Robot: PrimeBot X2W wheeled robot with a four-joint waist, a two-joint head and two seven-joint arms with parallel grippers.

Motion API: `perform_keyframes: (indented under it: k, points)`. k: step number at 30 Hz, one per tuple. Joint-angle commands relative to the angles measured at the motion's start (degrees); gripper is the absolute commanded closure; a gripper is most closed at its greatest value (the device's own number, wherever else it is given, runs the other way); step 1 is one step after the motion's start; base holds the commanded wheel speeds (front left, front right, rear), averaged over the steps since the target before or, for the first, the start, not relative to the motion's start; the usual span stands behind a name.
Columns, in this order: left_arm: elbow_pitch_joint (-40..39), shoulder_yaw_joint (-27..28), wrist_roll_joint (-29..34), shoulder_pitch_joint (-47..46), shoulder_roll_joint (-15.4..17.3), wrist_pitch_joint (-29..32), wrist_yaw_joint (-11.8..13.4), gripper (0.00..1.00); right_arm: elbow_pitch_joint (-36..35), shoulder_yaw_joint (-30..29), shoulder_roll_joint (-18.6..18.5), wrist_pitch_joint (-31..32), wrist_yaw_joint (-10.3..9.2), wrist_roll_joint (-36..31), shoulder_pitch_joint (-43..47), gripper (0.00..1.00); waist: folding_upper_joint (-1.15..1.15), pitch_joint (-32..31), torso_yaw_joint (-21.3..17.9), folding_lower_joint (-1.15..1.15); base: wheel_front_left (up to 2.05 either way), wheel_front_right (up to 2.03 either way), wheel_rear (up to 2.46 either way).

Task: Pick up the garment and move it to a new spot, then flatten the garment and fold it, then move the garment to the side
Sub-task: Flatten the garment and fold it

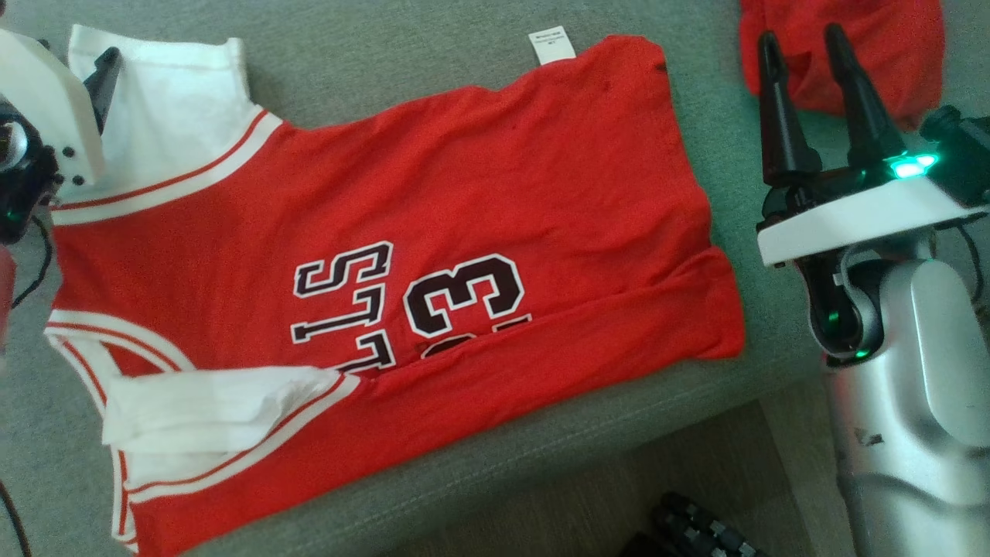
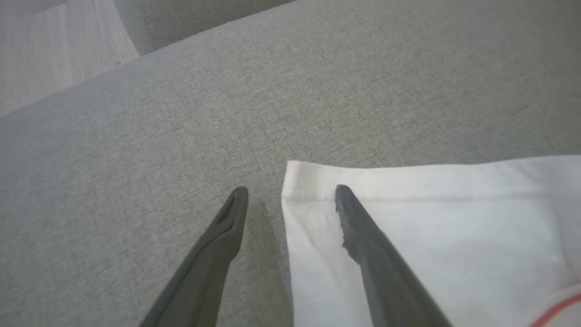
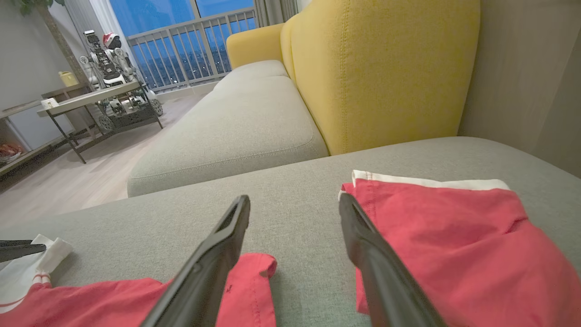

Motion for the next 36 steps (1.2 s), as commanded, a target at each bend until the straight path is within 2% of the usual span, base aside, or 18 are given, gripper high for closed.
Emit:
perform_keyframes:
  k: [1,10,11,12,18,21,24,29,36]
  points:
    - [-1.3,1.5,-0.2,-3.0,3.5,-0.3,-0.2,0.00,-1.7,1.0,-0.3,-0.7,-0.02,0.3,-0.7,0.00,0.00,0.2,-0.3,0.00,0.00,0.00,0.00]
    - [3.9,-1.7,-0.5,-5.4,3.4,-1.2,-0.2,0.00,-1.1,0.7,-0.3,-0.9,-0.02,-0.2,-0.8,0.00,0.00,0.7,-0.5,0.00,0.00,0.00,0.00]
    - [4.1,-2.4,-1.1,-5.5,3.1,-1.0,-0.2,0.56,-1.0,0.6,-0.3,-0.9,-0.02,-0.3,-0.8,0.00,0.00,0.7,-0.4,0.00,0.00,0.00,0.00]
    - [4.1,-3.0,-1.8,-5.6,2.9,-0.8,-0.2,1.00,-1.0,0.6,-0.3,-0.8,-0.02,-0.3,-0.8,0.00,0.00,0.7,-0.3,0.00,0.00,0.00,0.00]
    - [2.8,-5.2,-5.9,-6.2,2.7,-3.3,-0.2,1.00,-0.1,0.3,-0.3,0.9,-0.02,-1.6,-1.5,0.00,0.00,0.2,1.7,0.00,0.00,0.00,0.00]
    - [2.1,-4.5,-7.2,-5.9,2.1,-7.2,-0.2,1.00,0.5,1.6,-0.3,3.6,-0.02,-7.6,-2.8,0.00,0.00,-0.5,3.6,0.00,0.00,0.00,0.00]
    - [1.1,-4.1,-7.4,-4.8,1.7,-12.3,-0.2,1.00,1.5,2.2,-0.6,6.9,-0.02,-10.4,-4.6,0.00,0.00,-1.0,5.9,0.00,0.00,0.00,0.00]
    - [-0.9,-3.3,-7.8,-2.3,0.4,-19.9,-0.1,1.00,6.1,3.5,-4.4,11.3,-0.02,-11.7,-8.3,0.00,0.00,-1.8,9.5,0.00,0.00,0.00,0.00]
    - [-3.0,-4.6,-7.8,0.4,-0.9,-24.0,-0.1,1.00,16.0,7.1,-11.0,15.6,-0.02,-7.6,-12.8,0.00,0.00,-2.4,12.6,0.00,0.00,0.00,0.00]
